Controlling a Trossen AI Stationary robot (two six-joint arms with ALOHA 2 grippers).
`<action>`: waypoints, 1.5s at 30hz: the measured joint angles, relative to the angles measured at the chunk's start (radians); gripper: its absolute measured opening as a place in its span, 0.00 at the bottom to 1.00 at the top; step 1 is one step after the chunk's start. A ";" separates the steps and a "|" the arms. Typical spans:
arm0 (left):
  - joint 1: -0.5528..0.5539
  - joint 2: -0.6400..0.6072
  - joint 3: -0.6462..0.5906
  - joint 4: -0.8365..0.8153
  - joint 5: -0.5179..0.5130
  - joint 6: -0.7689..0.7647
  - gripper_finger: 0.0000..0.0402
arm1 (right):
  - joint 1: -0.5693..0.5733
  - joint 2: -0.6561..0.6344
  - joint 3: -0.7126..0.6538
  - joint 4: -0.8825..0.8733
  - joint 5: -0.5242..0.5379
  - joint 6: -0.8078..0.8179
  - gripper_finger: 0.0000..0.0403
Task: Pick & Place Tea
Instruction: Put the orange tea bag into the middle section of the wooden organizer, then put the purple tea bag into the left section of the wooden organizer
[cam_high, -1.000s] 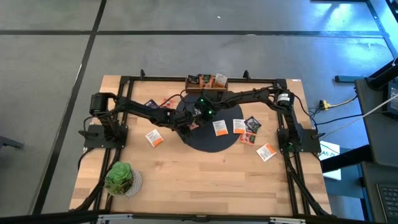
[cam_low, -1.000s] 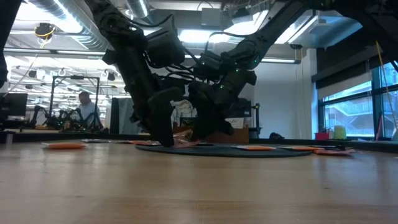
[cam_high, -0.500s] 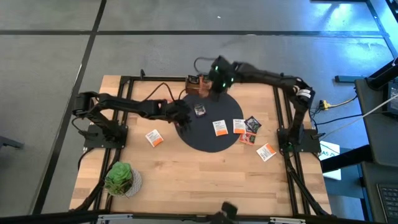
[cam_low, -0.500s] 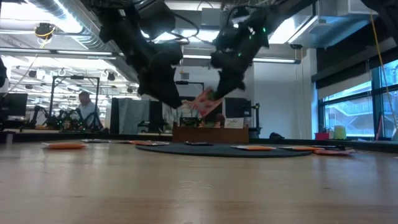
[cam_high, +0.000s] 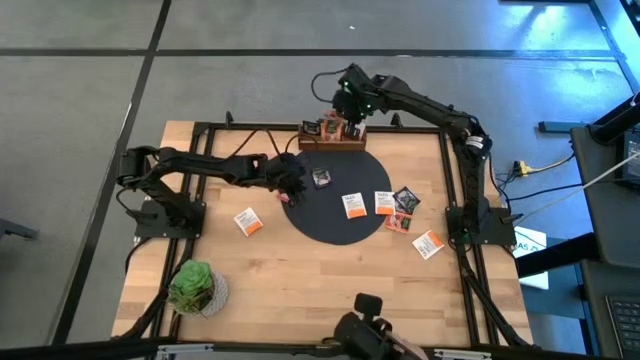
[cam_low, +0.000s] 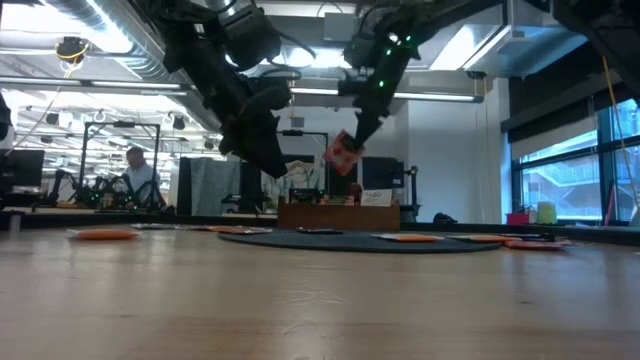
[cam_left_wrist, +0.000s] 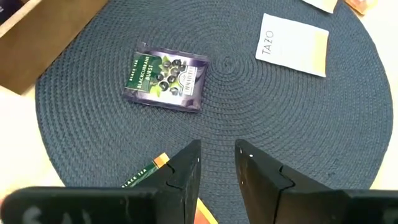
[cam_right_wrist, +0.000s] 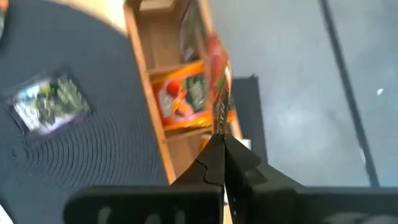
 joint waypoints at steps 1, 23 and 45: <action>0.000 0.000 0.000 0.000 0.000 0.004 0.24 | 0.000 0.013 0.000 -0.010 0.000 -0.005 0.00; -0.002 0.000 0.000 0.000 -0.002 -0.001 0.24 | 0.000 0.160 -0.001 -0.031 0.007 -0.014 0.02; -0.002 0.000 0.001 0.019 -0.004 -0.003 0.24 | -0.004 0.157 -0.001 -0.011 0.018 0.163 0.30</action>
